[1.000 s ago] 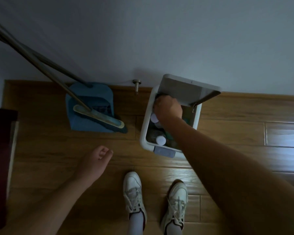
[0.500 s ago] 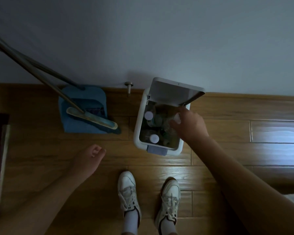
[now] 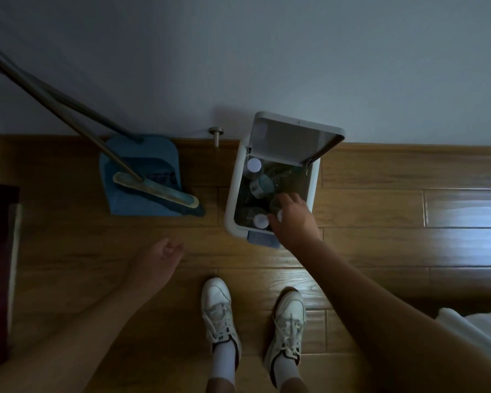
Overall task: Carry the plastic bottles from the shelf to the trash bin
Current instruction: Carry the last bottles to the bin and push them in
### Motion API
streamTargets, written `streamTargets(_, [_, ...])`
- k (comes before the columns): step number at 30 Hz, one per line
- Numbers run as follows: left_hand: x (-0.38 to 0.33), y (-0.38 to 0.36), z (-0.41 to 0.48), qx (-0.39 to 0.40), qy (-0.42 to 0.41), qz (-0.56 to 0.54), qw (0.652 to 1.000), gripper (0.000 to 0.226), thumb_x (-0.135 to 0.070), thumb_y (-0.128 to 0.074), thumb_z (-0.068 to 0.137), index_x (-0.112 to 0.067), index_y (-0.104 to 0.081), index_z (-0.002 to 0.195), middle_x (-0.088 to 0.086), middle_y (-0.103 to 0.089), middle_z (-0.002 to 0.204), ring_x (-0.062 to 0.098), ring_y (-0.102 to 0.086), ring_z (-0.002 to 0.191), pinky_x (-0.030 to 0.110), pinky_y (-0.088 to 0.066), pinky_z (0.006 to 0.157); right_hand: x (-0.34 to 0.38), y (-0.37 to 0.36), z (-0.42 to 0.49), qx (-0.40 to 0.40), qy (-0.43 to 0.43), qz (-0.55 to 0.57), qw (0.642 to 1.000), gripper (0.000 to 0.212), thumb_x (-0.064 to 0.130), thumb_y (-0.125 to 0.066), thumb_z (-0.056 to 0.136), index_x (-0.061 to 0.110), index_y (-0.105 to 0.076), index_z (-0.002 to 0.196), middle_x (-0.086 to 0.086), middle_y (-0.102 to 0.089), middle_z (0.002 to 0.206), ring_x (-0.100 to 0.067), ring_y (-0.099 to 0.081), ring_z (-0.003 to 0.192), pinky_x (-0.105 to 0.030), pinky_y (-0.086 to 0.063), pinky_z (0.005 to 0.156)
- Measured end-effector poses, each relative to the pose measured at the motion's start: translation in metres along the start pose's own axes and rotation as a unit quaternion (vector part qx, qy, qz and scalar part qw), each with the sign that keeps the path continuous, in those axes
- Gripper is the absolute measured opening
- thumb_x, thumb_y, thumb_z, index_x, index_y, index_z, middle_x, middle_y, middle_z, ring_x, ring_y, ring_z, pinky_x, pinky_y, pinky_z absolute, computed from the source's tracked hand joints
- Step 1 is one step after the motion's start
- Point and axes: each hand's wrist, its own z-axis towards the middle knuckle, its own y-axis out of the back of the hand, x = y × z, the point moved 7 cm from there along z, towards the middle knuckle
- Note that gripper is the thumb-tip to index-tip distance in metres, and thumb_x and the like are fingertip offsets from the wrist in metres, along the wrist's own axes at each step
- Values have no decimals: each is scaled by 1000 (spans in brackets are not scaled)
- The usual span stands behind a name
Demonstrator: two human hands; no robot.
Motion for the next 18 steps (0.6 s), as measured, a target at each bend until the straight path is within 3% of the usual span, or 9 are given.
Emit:
streamTargets(3, [11,-1,-4,14,10,-4,1000,30,-48,-52,97,-23,-65,109,-5,-66,102,14,-62,95,35,-51,81,12,9,-22,-62,99,-46,992,34,29,-55,94,21,-57,126,1,-58,127,-16,-53,115,-35,-50,97])
streamTargets(5, [12,1,-7,19,11,4,1000,32,-50,-51,97,-25,-64,111,-6,-65,104,12,-62,95,36,-52,82,18,3,-35,-53,148,-81,984,32,31,-53,95,24,-59,126,4,-59,129,-13,-53,116,-33,-49,96])
streamTargets(8, [9,4,-10,21,13,2,1000,29,-47,-51,98,-24,-63,112,-5,-63,107,13,-60,97,35,-51,82,7,-12,-40,40,102,-61,992,38,38,-48,98,27,-50,135,2,-62,130,-17,-61,113,-28,-50,84])
streamTargets(11, [5,7,-14,13,8,9,1000,29,-44,-52,98,-21,-63,112,-2,-64,107,15,-60,97,36,-51,81,-2,-14,-39,103,61,-47,992,29,38,-49,98,27,-59,123,1,-66,114,-17,-64,101,-26,-47,73])
streamTargets(13, [4,9,-18,10,5,9,1000,30,-45,-51,99,-21,-63,113,-2,-65,107,15,-61,96,36,-51,81,5,4,-38,70,71,-32,995,25,34,-51,97,26,-61,119,3,-64,112,-12,-61,98,-26,-48,75])
streamTargets(18, [-6,14,-34,7,-2,46,999,29,-48,-47,99,-25,-62,108,-4,-67,103,10,-61,88,33,-49,73,62,102,-42,-110,187,-38,975,29,30,-50,96,22,-58,123,2,-64,119,-13,-58,109,-27,-50,88])
